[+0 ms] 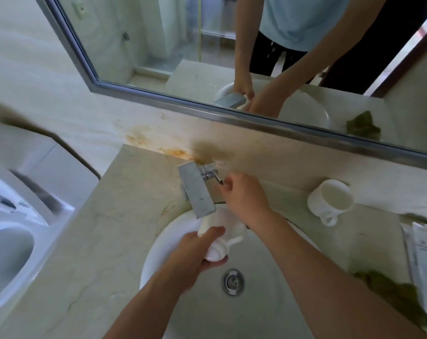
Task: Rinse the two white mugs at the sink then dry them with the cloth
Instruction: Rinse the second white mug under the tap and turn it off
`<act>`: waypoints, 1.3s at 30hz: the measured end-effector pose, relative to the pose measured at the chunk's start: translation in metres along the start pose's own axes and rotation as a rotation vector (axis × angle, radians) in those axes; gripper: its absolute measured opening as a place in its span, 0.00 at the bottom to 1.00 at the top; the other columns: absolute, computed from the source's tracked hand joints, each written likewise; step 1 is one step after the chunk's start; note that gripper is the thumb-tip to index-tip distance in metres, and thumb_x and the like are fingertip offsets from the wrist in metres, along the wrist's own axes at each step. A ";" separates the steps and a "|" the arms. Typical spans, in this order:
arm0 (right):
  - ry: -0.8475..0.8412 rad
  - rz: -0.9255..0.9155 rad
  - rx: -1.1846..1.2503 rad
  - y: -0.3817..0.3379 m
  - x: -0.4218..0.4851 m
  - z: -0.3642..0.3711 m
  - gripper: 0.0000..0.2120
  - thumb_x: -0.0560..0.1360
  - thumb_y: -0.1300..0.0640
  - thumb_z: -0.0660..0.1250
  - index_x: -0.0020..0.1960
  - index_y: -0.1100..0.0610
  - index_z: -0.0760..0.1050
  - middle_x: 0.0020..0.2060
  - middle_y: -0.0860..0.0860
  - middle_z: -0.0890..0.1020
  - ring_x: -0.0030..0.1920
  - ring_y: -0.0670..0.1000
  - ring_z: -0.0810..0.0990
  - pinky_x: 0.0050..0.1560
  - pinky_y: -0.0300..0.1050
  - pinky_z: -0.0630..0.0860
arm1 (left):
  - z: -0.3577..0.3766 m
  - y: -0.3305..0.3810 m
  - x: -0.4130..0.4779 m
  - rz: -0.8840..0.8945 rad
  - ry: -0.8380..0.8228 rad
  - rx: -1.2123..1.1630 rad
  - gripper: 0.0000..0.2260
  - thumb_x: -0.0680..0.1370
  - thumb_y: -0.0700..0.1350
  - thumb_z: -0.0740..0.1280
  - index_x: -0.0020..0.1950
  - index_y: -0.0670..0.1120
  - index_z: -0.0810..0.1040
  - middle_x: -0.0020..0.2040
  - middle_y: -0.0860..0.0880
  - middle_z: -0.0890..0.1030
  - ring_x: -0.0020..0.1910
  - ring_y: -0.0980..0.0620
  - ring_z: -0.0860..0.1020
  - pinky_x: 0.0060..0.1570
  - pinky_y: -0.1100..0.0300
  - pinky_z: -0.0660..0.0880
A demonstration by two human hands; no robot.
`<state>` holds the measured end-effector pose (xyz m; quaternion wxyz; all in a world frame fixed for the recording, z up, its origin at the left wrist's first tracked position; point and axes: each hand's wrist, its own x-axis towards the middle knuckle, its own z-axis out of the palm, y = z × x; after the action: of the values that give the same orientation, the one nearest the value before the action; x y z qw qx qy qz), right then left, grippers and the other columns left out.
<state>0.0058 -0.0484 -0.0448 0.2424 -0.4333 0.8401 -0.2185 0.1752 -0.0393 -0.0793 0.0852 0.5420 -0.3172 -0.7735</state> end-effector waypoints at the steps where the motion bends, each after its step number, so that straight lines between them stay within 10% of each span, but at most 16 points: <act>1: -0.005 -0.012 -0.032 -0.002 0.004 0.003 0.13 0.82 0.46 0.69 0.49 0.55 0.81 0.41 0.51 0.83 0.41 0.55 0.80 0.41 0.46 0.71 | -0.002 0.004 0.000 -0.009 0.005 -0.025 0.18 0.78 0.45 0.77 0.62 0.35 0.81 0.61 0.35 0.82 0.58 0.39 0.83 0.54 0.42 0.86; 8: 0.038 -0.041 -0.161 0.000 0.008 0.010 0.25 0.84 0.52 0.66 0.31 0.50 0.61 0.27 0.47 0.68 0.32 0.56 0.72 0.30 0.46 0.60 | -0.017 0.012 0.002 -0.021 -0.011 -0.025 0.17 0.78 0.46 0.77 0.61 0.37 0.81 0.55 0.38 0.84 0.53 0.41 0.84 0.55 0.41 0.86; 24: -0.003 0.059 -0.052 0.016 -0.012 0.007 0.25 0.85 0.41 0.62 0.34 0.55 0.68 0.27 0.49 0.71 0.28 0.52 0.69 0.31 0.47 0.64 | -0.030 0.011 0.010 0.007 -0.084 0.025 0.18 0.78 0.47 0.78 0.63 0.38 0.82 0.57 0.38 0.86 0.55 0.41 0.86 0.57 0.41 0.85; 30: -0.420 0.429 0.605 0.038 -0.090 0.014 0.17 0.85 0.47 0.65 0.53 0.59 0.83 0.44 0.53 0.90 0.43 0.54 0.90 0.41 0.47 0.78 | -0.034 -0.008 0.009 0.174 -0.150 0.179 0.28 0.72 0.50 0.79 0.71 0.51 0.77 0.60 0.48 0.87 0.61 0.46 0.85 0.63 0.46 0.83; 39: -0.218 0.129 0.490 0.056 -0.101 0.042 0.08 0.84 0.57 0.68 0.46 0.56 0.78 0.46 0.54 0.86 0.41 0.47 0.90 0.44 0.42 0.84 | -0.048 -0.008 0.010 0.189 -0.217 0.222 0.30 0.73 0.47 0.76 0.75 0.55 0.74 0.66 0.51 0.84 0.68 0.46 0.81 0.70 0.44 0.78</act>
<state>0.0477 0.0588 -0.0884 0.4422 -0.3283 0.7571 -0.3515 0.2158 -0.0570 -0.1020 0.0625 0.4291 -0.4576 -0.7763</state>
